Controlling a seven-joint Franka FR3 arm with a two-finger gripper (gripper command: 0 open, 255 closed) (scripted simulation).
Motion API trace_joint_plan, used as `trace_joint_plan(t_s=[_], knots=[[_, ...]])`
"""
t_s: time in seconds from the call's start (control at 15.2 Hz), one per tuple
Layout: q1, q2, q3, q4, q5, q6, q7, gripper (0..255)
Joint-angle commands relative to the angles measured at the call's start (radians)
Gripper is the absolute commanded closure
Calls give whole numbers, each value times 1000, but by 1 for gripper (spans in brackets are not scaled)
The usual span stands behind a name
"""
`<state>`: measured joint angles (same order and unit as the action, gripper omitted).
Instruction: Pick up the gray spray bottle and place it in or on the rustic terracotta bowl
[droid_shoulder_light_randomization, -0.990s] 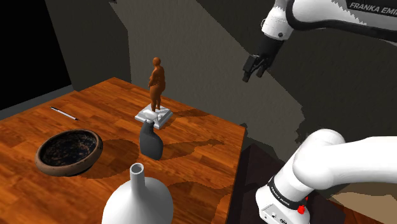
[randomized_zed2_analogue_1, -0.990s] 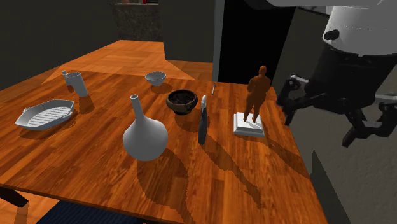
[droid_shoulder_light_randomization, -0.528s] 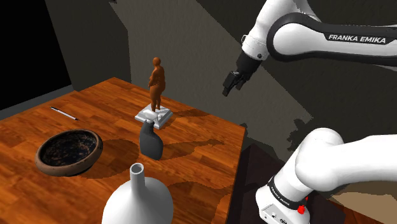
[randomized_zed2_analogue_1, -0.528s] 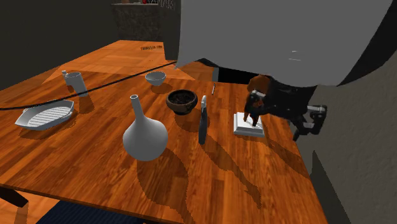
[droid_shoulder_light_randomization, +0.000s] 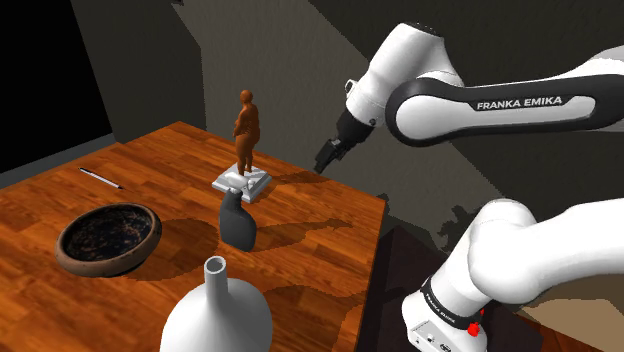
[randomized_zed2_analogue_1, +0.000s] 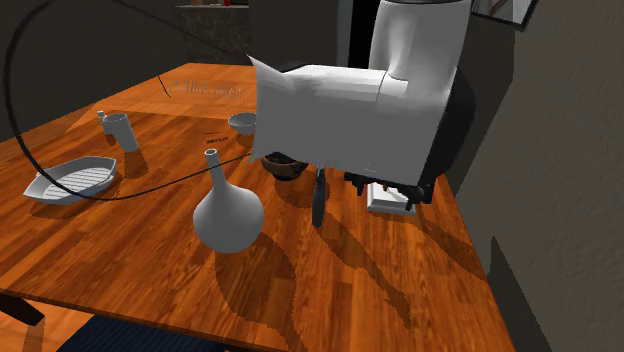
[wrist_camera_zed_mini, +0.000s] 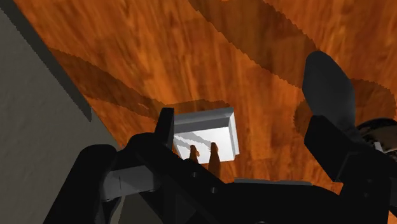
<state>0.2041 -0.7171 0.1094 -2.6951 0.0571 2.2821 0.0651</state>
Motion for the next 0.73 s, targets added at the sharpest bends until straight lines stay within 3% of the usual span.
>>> trace_joint_plan(t_s=[0.0, 0.4, 0.66], knots=[[25, 46, 24, -25, 15, 102, 5, 0], [83, 217, 106, -46, 37, 382, 28, 0], [89, 356, 178, -31, 14, 562, 64, 0]])
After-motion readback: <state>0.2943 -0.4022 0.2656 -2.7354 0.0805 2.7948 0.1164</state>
